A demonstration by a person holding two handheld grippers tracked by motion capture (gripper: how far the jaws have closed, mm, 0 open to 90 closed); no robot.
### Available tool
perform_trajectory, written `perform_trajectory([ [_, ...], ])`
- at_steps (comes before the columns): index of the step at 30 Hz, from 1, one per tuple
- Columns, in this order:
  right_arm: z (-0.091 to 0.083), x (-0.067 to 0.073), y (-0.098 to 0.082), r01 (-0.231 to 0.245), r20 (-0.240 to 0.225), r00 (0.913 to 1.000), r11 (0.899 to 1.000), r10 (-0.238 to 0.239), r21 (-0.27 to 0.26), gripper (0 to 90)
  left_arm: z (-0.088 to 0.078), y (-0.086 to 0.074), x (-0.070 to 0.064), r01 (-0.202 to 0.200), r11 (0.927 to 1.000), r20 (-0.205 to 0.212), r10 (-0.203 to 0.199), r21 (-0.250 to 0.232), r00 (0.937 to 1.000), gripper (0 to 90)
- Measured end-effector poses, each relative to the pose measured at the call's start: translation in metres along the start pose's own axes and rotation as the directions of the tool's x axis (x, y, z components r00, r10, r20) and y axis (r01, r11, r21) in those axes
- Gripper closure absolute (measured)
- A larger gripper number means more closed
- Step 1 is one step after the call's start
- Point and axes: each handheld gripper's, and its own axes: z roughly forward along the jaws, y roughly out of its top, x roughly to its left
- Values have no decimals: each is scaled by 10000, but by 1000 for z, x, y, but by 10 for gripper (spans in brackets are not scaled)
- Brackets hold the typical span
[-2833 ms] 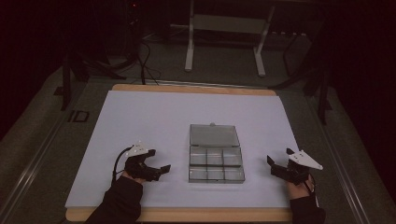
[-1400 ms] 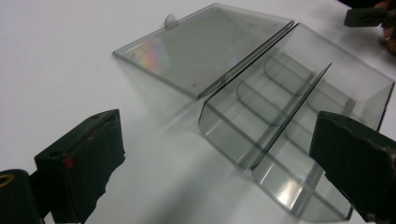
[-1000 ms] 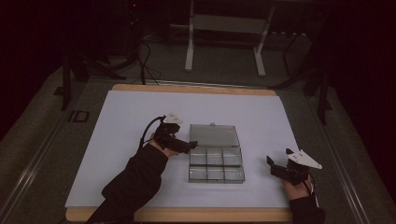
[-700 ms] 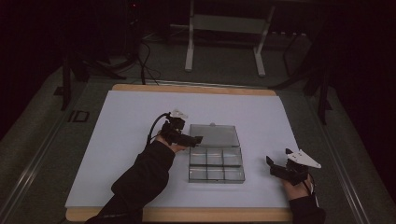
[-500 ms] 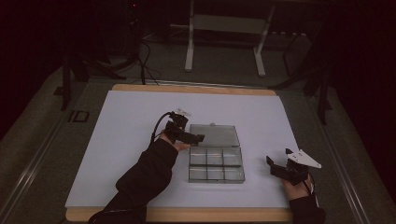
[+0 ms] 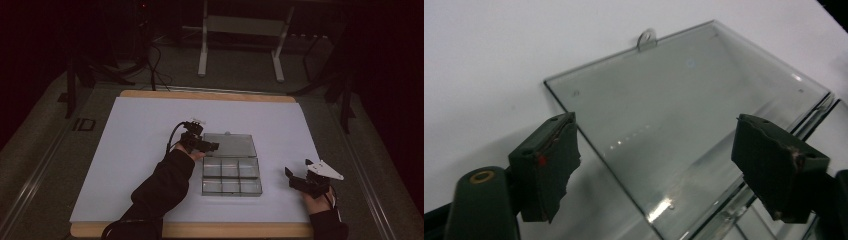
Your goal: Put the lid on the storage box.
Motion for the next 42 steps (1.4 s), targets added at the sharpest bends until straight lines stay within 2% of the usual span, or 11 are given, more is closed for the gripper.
perform_trajectory([
  [4,1,0,0,-9,12,10000,10000,9,64,146,5,-6,7,305,9995,286,-303,-74,9991,230],
  [8,1,0,0,0,12,10000,9999,0,111,146,8,-9,11,474,9989,245,-474,38,9986,231],
  [16,1,0,0,38,4,10000,9999,-38,120,147,14,-13,18,925,9957,868,-924,34,9919,292],
  [19,1,0,0,51,13,10000,9999,-51,129,147,15,-14,22,1147,9933,1132,-1151,107,9869,294],
  [22,1,0,1,48,13,10000,9999,-49,159,147,16,-15,27,1453,9891,1649,-1470,225,9753,321],
  [27,2,1,1,87,16,10000,9998,-87,202,147,17,-16,29,1466,9890,1849,-1474,184,9716,344],
  [28,2,1,1,77,16,10000,9997,-78,218,147,17,-16,30,1567,9874,1999,-1575,197,9671,353],
  [32,3,1,1,79,-2,10000,9995,-79,295,148,15,-16,30,1523,9883,2183,-1498,53,9643,402],
  [36,3,2,2,206,22,9998,9990,-207,390,147,10,-14,26,1029,9941,2140,-930,-354,9724,452],
  [39,4,2,2,214,46,9998,9986,-217,489,147,6,-14,24,761,9952,2170,-612,-610,9743,500],
  [42,5,1,3,123,84,9999,9983,-128,563,147,0,-15,26,711,9940,2313,-502,-829,9716,566],
])
